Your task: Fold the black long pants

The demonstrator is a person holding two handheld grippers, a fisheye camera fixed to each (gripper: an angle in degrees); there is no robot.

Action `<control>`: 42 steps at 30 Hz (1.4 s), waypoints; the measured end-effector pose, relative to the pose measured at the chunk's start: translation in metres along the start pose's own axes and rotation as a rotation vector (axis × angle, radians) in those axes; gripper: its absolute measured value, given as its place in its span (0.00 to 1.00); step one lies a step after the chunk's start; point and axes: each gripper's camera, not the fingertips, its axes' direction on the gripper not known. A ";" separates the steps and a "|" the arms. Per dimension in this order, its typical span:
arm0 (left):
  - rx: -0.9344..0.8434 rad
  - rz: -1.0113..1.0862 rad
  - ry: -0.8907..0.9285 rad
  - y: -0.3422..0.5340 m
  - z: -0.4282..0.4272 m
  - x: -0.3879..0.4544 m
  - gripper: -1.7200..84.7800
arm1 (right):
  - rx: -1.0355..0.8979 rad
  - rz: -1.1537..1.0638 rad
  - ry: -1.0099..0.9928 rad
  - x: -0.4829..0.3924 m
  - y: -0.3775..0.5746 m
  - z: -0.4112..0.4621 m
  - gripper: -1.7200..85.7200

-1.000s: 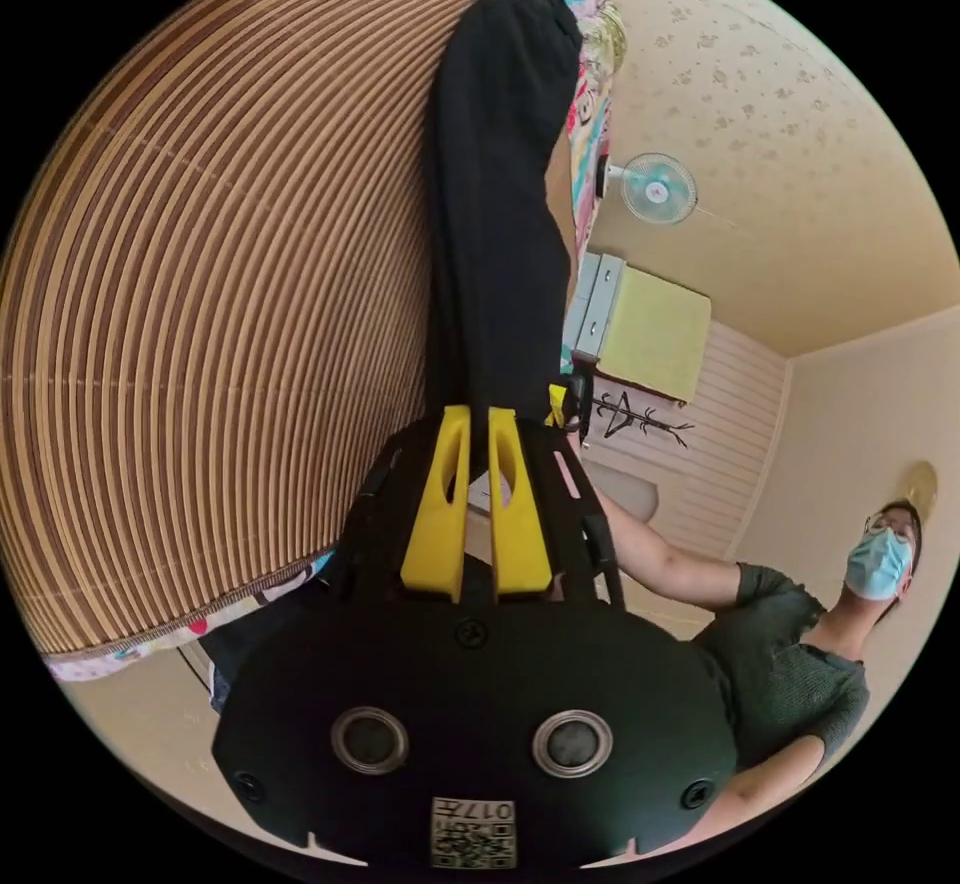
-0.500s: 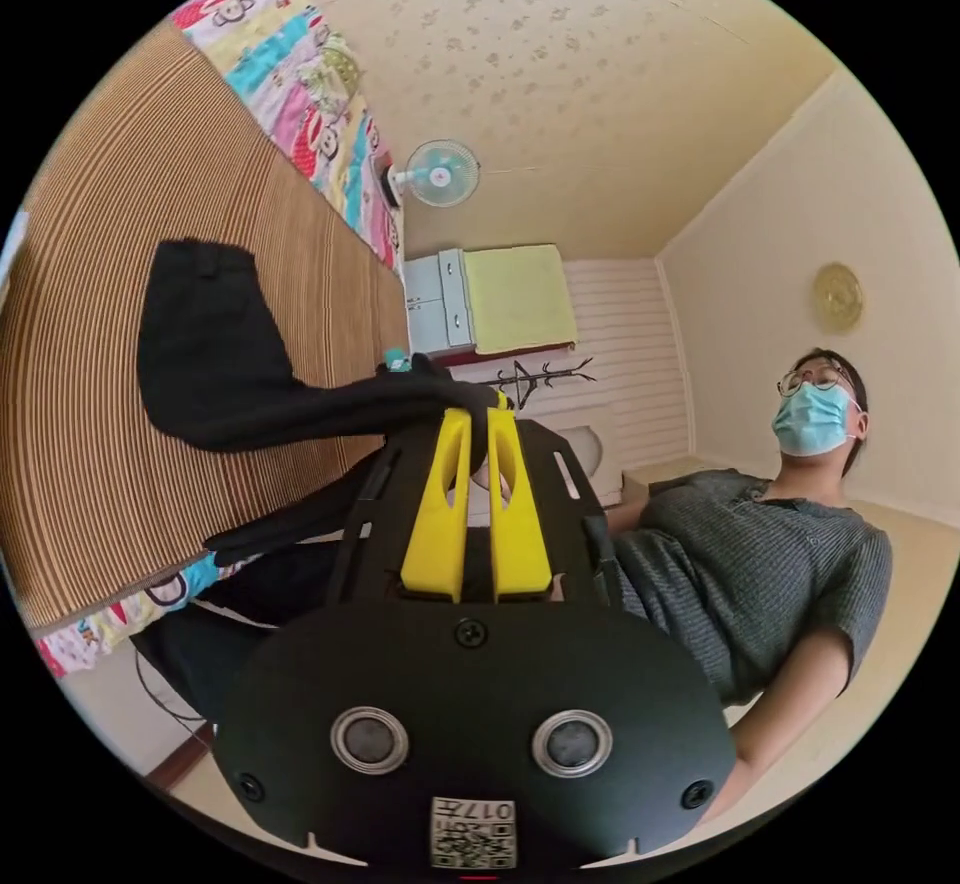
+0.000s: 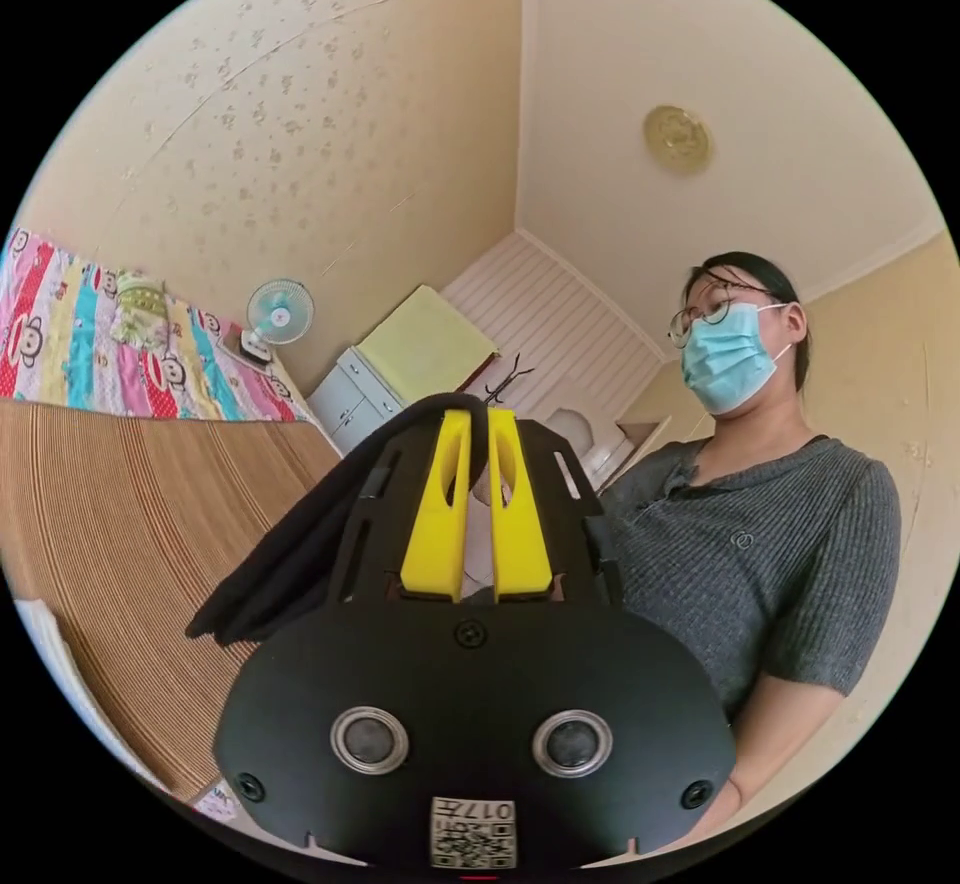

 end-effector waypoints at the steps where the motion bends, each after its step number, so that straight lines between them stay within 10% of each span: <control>1: 0.008 0.028 0.027 -0.008 0.004 0.008 0.05 | -0.002 -0.021 -0.025 -0.011 -0.009 0.006 0.03; 9: 0.017 -0.065 -0.245 -0.041 0.045 -0.028 0.05 | 0.030 0.149 0.178 -0.012 -0.070 0.018 0.03; 16: -0.061 -0.436 -0.577 -0.031 0.077 -0.302 0.05 | 0.095 0.613 0.393 0.255 -0.127 -0.033 0.03; 22: -0.248 -0.546 -0.764 0.010 0.077 -0.419 0.07 | -0.062 0.477 0.687 0.363 -0.132 -0.019 0.04; 34: -0.316 -1.144 -0.822 0.253 -0.022 -0.462 0.12 | -0.199 1.167 0.589 0.470 0.170 -0.097 0.13; 42: -0.526 -0.972 -0.818 0.161 -0.016 -0.509 0.13 | -0.252 1.275 0.650 0.454 0.191 -0.151 0.14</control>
